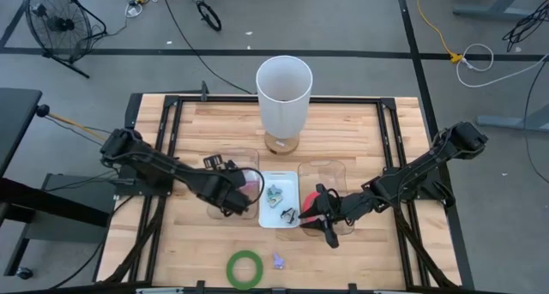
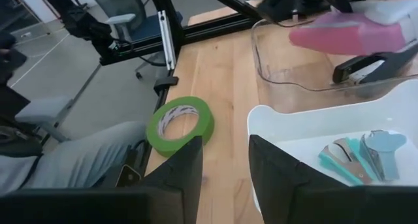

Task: Pick and place Stapler, Stapler remover, tape
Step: Put the pink stapler into the left transparent bin, then adjust the left transparent bin

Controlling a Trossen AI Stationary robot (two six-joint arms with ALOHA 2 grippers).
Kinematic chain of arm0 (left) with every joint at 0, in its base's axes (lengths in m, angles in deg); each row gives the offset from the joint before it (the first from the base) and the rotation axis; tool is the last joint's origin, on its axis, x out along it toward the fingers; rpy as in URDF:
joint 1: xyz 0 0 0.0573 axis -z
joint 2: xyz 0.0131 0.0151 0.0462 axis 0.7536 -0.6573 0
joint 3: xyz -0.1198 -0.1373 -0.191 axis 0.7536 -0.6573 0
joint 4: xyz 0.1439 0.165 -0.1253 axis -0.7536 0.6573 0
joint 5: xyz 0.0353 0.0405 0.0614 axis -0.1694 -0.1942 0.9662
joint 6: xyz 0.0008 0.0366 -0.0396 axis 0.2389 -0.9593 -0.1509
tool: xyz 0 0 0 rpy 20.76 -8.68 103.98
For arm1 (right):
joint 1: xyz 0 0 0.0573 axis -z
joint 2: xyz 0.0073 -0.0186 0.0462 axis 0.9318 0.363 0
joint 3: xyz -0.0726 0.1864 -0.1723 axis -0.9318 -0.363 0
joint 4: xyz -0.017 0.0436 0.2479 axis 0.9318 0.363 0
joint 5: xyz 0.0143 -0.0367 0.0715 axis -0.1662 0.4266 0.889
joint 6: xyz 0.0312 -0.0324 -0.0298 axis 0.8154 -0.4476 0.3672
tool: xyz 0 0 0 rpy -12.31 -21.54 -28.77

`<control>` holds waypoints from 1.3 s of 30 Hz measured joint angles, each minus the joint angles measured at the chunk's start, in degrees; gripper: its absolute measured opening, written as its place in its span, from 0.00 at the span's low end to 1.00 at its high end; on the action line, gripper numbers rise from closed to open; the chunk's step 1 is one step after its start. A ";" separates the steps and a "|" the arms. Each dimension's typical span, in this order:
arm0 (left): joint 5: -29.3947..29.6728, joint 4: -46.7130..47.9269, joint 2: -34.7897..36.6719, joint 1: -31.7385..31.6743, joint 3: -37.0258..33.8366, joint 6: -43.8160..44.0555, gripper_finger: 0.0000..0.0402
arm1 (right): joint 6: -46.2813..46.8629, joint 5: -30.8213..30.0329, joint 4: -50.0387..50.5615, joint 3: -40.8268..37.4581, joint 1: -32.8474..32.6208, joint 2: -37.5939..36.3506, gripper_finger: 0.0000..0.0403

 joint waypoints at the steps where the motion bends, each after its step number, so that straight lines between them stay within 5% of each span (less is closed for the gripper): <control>1: -0.55 -0.09 0.01 -0.40 -1.26 0.74 0.09 | 0.01 -0.01 0.02 0.00 0.00 0.01 0.30; 11: -8.33 -8.32 0.02 -3.20 -10.31 7.74 0.11 | -0.01 -0.05 -0.03 0.00 0.00 0.00 0.30; 18: -6.77 -8.07 0.02 -3.20 -10.76 7.00 0.38 | -0.82 -0.20 0.01 0.00 0.00 0.00 0.30; 22: -3.31 -7.34 0.02 -3.20 -8.59 7.89 0.43 | -0.85 -0.18 -0.01 0.00 0.00 0.00 0.30; 39: 4.86 -4.55 0.02 -4.61 -3.10 9.81 0.20 | -0.85 -0.16 0.42 0.00 0.00 0.00 0.30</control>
